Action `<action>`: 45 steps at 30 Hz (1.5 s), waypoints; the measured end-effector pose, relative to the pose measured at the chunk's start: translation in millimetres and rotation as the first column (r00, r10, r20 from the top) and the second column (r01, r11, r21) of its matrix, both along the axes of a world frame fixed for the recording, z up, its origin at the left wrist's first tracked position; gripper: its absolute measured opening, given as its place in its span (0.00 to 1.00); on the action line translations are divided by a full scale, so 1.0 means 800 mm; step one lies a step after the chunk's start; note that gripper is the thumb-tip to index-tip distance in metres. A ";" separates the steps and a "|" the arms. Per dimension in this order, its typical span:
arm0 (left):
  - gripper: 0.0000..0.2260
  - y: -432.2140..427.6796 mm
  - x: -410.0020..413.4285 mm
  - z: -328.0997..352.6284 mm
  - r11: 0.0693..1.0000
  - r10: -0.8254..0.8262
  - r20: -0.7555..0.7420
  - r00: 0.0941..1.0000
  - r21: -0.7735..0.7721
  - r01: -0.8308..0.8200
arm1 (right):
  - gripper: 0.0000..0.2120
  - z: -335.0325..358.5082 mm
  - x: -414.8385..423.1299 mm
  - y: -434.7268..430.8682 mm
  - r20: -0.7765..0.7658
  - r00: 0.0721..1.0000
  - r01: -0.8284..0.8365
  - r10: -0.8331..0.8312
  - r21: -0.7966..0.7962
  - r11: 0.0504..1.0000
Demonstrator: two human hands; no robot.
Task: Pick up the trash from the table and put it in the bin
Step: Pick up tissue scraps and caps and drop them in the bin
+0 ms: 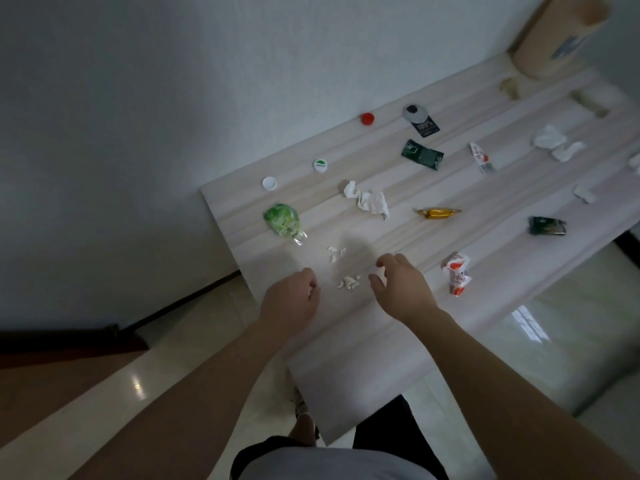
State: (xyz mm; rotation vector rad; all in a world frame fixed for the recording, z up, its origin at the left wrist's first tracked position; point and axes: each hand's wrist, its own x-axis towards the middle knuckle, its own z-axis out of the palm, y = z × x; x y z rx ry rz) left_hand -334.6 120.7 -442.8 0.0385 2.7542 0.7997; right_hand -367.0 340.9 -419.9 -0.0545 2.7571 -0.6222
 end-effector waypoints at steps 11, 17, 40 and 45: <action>0.20 -0.032 -0.107 -0.025 0.970 0.131 -0.103 0.986 -0.192 -0.149 | 0.27 -0.014 -0.137 -0.010 -0.045 0.999 -0.010 0.011 0.021 1.000; 0.23 -0.040 -0.158 -0.035 0.946 0.211 -0.092 0.973 -0.233 -0.227 | 0.28 -0.025 -0.192 -0.009 -0.095 0.995 0.006 0.007 0.142 0.990; 0.12 -0.067 -0.217 -0.085 0.980 0.140 -0.072 0.988 -0.133 -0.148 | 0.08 -0.096 -0.234 -0.036 0.001 0.990 -0.140 0.140 0.052 0.989; 0.12 -0.074 -0.216 -0.079 0.991 0.121 -0.096 0.988 -0.052 -0.126 | 0.11 -0.094 -0.235 -0.046 0.063 0.997 -0.035 0.033 0.017 0.999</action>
